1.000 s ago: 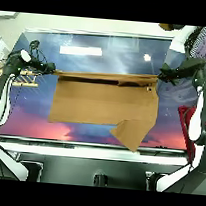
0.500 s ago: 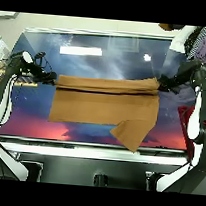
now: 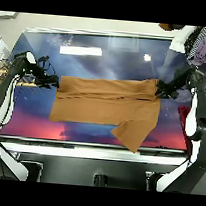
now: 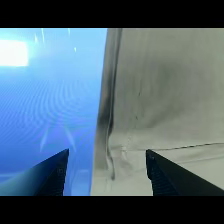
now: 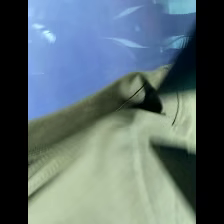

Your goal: Fold the clothes and pants, and hang the long-sleeved shirts on hangers.

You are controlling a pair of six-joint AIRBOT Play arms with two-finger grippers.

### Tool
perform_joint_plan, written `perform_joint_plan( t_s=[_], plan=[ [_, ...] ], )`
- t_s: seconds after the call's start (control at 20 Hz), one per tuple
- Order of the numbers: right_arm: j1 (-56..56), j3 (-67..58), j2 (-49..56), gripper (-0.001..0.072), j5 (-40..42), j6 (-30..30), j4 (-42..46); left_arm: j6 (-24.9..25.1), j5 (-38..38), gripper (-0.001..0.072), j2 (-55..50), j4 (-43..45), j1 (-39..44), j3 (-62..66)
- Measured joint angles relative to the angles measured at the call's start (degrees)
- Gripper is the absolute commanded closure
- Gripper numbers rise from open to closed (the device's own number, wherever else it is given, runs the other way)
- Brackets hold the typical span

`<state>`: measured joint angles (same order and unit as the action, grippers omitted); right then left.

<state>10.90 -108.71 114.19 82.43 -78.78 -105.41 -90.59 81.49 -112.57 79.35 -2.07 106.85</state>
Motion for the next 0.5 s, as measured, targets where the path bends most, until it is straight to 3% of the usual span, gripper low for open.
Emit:
perform_joint_plan(
  t_s=[0.3,0.5],
  plan=[
    [4.39,3.78,-8.79,0.0227,3.52,-8.35,-2.49,0.02,5.51,0.0154,4.81,-1.38,-4.33,-2.12],
    [12.59,20.72,-20.2,0.0229,3.8,-14.01,-10.19,1.05,4.52,0.0155,14.47,-5.46,-10.93,-15.21]
  ],
)
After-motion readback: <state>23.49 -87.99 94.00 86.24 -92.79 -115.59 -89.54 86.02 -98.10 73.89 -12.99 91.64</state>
